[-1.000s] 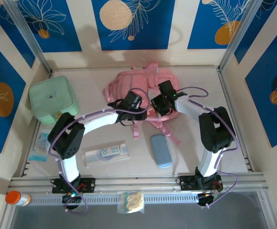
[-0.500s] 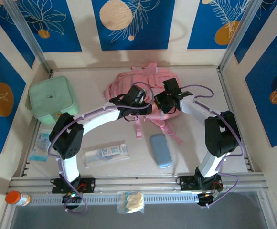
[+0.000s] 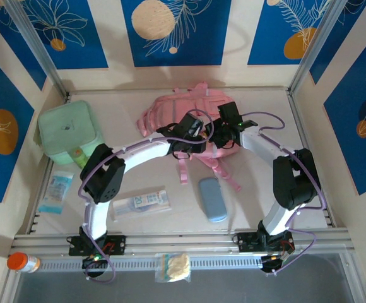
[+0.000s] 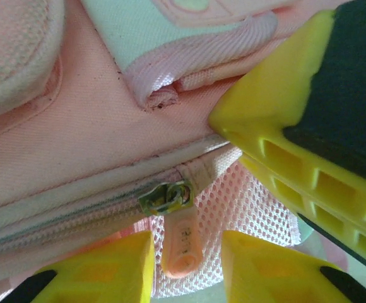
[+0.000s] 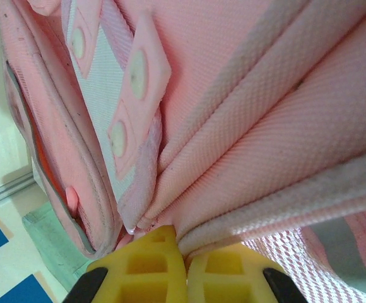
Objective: Pack the student bag
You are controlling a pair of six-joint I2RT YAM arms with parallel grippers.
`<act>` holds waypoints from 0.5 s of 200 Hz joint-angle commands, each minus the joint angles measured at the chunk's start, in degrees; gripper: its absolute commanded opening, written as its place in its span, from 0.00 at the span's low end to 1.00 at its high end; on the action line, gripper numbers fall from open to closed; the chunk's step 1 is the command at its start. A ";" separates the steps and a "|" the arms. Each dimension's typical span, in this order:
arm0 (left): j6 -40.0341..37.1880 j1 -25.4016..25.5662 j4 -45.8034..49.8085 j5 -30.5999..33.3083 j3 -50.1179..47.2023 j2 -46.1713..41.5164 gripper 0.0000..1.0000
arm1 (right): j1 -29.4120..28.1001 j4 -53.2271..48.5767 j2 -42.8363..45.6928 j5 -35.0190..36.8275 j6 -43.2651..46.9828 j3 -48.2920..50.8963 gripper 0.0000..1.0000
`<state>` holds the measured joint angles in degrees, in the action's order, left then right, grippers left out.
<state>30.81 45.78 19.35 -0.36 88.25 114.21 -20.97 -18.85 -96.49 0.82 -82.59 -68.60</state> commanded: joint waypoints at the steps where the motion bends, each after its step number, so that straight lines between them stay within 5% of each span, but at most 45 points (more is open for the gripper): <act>1: -3.14 -0.06 -1.04 1.21 2.36 1.07 0.33 | -0.12 2.15 3.84 -3.22 -0.67 0.41 0.00; 100: -2.46 -2.02 0.34 3.58 5.54 0.95 0.13 | 0.56 1.24 5.71 -4.34 2.40 2.04 0.00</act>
<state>29.47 45.23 22.13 2.17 93.62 117.60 -20.75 -16.23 -95.02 0.62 -82.74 -66.63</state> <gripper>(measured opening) 0.155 0.043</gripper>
